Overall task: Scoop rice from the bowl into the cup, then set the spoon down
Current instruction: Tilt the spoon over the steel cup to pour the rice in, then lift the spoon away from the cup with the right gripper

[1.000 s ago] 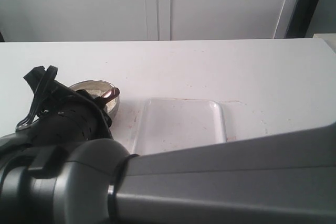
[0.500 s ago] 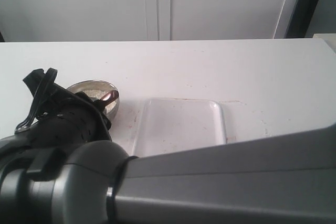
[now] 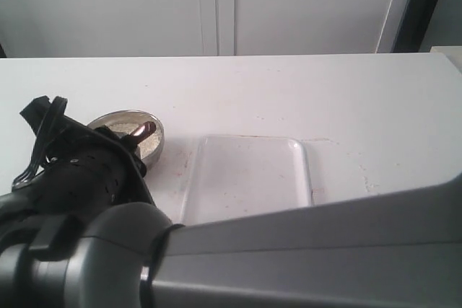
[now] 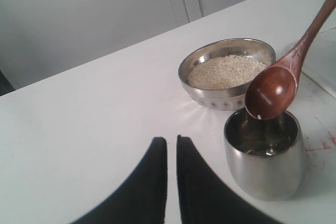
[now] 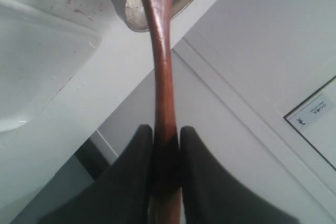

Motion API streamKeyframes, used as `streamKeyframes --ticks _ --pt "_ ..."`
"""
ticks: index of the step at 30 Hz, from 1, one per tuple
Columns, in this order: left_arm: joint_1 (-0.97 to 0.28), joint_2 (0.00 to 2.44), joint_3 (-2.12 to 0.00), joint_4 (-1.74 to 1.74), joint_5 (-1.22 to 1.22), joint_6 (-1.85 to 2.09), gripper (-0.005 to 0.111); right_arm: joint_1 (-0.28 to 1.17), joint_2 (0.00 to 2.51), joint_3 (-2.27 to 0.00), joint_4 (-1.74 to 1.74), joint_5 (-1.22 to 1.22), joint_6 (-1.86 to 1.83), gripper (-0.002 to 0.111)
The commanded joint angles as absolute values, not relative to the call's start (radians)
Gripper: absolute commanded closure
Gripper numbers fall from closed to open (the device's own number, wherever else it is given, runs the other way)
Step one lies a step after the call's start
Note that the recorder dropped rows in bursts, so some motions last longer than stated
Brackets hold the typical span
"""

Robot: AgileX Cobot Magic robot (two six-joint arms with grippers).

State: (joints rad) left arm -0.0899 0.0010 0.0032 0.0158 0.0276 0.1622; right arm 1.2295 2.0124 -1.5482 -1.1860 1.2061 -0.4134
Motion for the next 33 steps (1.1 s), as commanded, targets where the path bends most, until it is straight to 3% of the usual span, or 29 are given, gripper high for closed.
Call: streamKeyframes --ticks 1,11,17,33 --pt "-0.093 0.0 0.0 0.009 0.022 0.161 0.092 1.224 2.009 -1.545 -1.162 1.214 -0.423 0.108" --pt "-0.093 0.0 0.0 0.009 0.022 0.161 0.092 1.215 2.002 -1.545 -1.218 1.221 -0.299 0.108" --pt "-0.093 0.0 0.0 0.009 0.022 0.161 0.092 1.158 1.908 -1.545 -1.181 1.144 0.079 0.108" --pt "-0.093 0.0 0.0 0.009 0.022 0.161 0.092 0.938 1.602 -1.545 -0.701 1.005 0.315 0.108"
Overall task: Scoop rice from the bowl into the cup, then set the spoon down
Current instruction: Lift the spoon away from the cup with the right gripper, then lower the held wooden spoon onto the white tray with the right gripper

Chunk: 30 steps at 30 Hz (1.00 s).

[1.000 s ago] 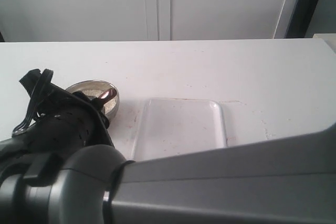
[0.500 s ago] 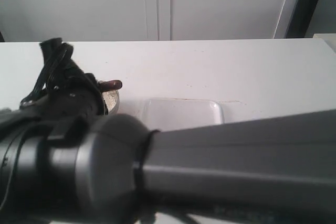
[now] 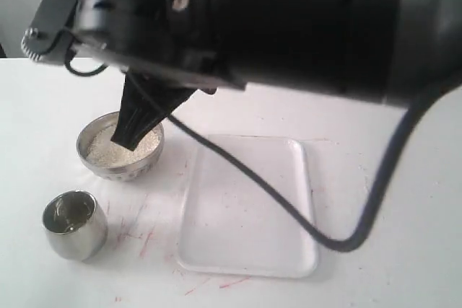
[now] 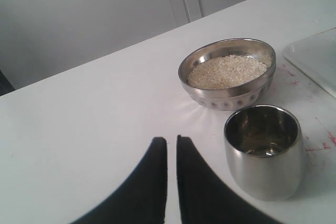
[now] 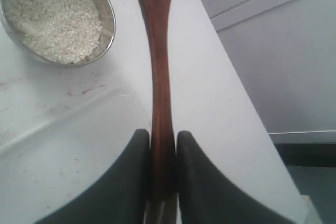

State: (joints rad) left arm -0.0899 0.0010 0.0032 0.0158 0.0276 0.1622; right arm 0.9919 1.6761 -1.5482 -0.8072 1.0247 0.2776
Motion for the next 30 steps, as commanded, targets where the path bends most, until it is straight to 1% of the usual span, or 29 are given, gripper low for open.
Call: streamKeyframes --ticks 1,11,16,21,26,30 --pt "-0.093 0.0 0.0 0.009 0.022 0.161 0.092 0.924 1.587 -1.545 -0.679 1.005 0.328 0.108" --pt "-0.093 0.0 0.0 0.009 0.022 0.161 0.092 0.783 1.465 -1.545 -0.457 1.006 0.345 0.108" --pt "-0.093 0.0 0.0 0.009 0.022 0.161 0.092 0.742 1.431 -1.537 -0.439 1.013 0.354 0.108" --pt "-0.093 0.0 0.0 0.009 0.022 0.161 0.092 0.699 1.427 -1.48 -0.439 1.022 0.367 0.108" --pt "-0.093 0.0 0.0 0.009 0.022 0.161 0.092 0.661 1.427 -1.381 -0.434 0.963 0.429 0.108" --pt "-0.093 0.0 0.0 0.009 0.022 0.161 0.092 0.632 1.427 -1.331 -0.343 0.86 0.477 0.108"
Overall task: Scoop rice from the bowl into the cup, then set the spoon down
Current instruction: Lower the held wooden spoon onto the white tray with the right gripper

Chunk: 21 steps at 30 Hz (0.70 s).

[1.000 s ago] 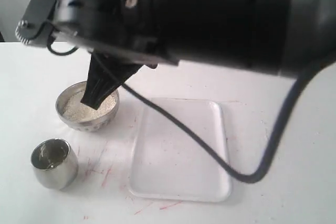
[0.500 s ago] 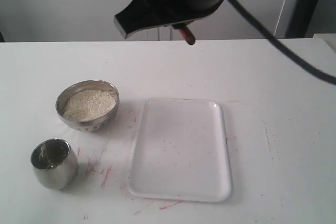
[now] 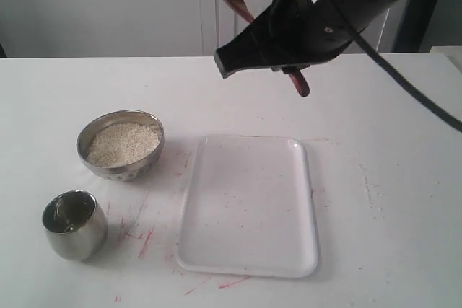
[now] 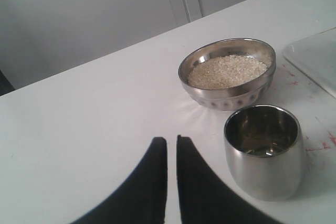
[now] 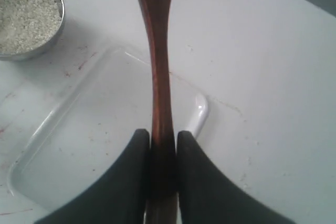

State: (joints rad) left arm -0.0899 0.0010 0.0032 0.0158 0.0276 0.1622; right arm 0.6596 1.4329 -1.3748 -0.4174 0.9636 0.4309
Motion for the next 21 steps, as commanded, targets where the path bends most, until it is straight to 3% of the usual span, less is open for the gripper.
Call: streamKeyframes --ticks 1,21 --pt "-0.093 0.0 0.0 0.009 0.022 0.161 0.092 0.627 1.43 -1.321 -0.312 0.835 0.477 0.108" --pt "-0.093 0.0 0.0 0.009 0.022 0.161 0.092 0.606 1.582 -1.16 -0.259 0.674 0.718 0.108"
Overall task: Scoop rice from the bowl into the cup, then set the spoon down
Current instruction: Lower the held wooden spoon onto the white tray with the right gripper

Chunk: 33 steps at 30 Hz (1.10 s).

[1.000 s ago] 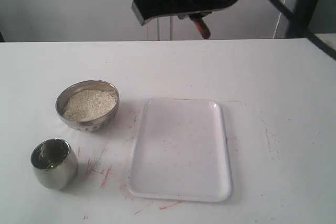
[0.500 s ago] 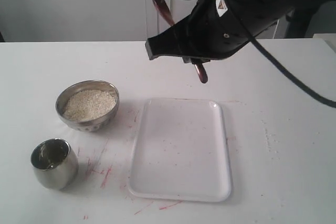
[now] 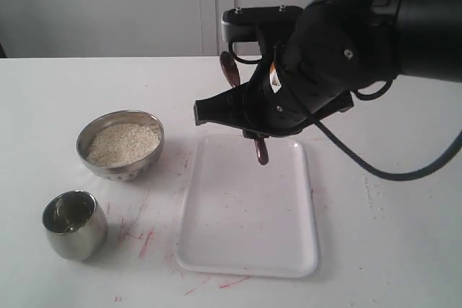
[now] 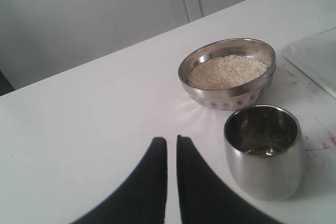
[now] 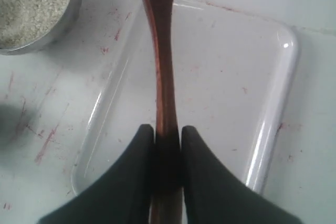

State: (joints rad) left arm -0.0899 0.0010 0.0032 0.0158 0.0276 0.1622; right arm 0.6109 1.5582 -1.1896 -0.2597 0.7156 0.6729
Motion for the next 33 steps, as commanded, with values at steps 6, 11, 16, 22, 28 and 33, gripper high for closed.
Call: streamKeyframes --ticks 6,11,16,22,28,33 --pt "-0.093 0.0 0.0 0.009 0.022 0.161 0.092 0.606 1.616 -1.106 -0.255 0.625 0.749 0.108" --pt "-0.093 0.0 0.0 0.009 0.022 0.161 0.092 0.606 1.641 -1.061 -0.208 0.543 0.814 0.108" --pt "-0.093 0.0 0.0 0.009 0.022 0.161 0.092 0.606 1.666 -1.031 -0.141 0.484 0.814 0.108" --pt "-0.093 0.0 0.0 0.009 0.022 0.161 0.092 0.606 1.688 -1.021 -0.093 0.463 0.814 0.108" --pt "-0.093 0.0 0.0 0.009 0.022 0.161 0.092 0.606 1.689 -1.021 -0.079 0.468 0.814 0.108" --pt "-0.093 0.0 0.0 0.009 0.022 0.161 0.092 0.606 1.701 -0.996 -0.076 0.461 0.835 0.108"
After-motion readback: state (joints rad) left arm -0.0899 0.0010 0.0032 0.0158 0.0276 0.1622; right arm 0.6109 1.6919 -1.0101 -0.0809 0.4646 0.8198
